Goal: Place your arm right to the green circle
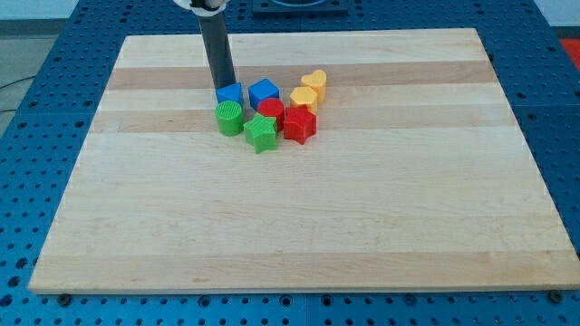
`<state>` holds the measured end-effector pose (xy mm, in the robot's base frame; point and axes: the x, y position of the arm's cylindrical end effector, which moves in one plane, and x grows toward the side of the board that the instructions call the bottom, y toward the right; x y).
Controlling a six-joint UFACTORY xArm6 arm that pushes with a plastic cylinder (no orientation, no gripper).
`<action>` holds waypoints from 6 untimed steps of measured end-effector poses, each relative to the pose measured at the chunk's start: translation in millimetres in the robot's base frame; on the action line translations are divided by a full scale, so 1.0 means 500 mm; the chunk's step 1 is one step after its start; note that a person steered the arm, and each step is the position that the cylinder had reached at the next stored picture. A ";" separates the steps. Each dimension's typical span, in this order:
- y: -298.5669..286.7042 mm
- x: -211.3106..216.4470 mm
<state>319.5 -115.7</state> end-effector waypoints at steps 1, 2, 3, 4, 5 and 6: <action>0.001 0.011; -0.029 0.020; -0.075 0.011; -0.075 0.013; -0.089 0.013; -0.116 0.037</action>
